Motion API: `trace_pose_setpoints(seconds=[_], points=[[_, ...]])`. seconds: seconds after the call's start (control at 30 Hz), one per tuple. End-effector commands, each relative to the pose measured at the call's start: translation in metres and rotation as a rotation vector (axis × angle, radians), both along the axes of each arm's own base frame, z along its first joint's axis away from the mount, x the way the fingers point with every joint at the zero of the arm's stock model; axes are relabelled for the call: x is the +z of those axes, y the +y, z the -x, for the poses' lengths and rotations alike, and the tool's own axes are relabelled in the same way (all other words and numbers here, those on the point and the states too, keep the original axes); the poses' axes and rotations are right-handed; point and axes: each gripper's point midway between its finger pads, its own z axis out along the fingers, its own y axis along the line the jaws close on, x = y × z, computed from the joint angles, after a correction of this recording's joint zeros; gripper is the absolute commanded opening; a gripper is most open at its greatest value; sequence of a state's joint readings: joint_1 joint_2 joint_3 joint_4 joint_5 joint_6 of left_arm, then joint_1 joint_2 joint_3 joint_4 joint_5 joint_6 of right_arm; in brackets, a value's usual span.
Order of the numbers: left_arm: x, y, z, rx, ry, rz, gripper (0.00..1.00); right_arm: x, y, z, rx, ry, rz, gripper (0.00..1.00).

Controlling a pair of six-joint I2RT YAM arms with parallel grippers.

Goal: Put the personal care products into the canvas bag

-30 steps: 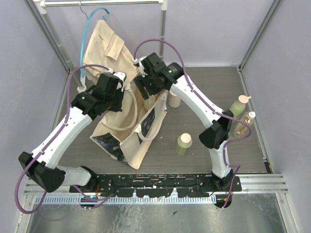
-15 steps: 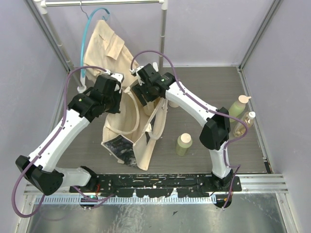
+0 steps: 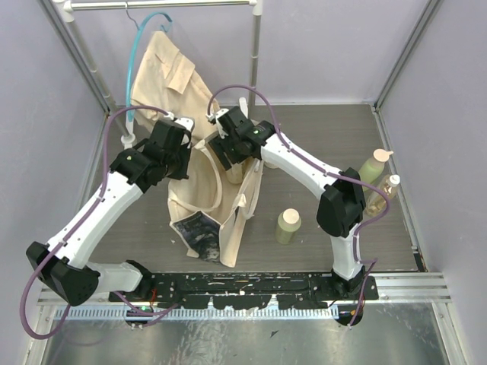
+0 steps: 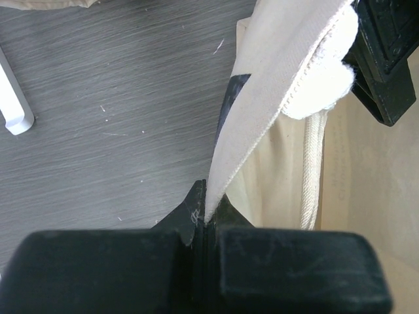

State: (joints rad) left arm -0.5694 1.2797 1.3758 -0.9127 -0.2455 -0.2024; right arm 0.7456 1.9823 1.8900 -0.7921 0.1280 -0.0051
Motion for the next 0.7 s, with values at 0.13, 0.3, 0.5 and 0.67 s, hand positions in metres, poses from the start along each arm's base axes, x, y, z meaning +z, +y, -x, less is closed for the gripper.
trace_pose_setpoints(seconds=[0.13,0.3,0.5,0.67], points=[[0.011,0.010,-0.001,0.027,-0.064,-0.003,0.00,-0.047,-0.032,0.003,-0.049,0.085,0.117,0.01],[0.008,0.009,0.000,0.027,-0.066,0.008,0.00,-0.065,-0.033,0.004,-0.042,0.088,0.122,0.01],[0.003,0.008,0.000,0.026,-0.059,0.012,0.00,-0.081,-0.034,0.004,-0.042,0.079,0.123,0.01],[0.003,0.006,-0.001,0.021,-0.058,0.011,0.00,-0.097,-0.039,0.009,-0.042,0.091,0.136,0.01]])
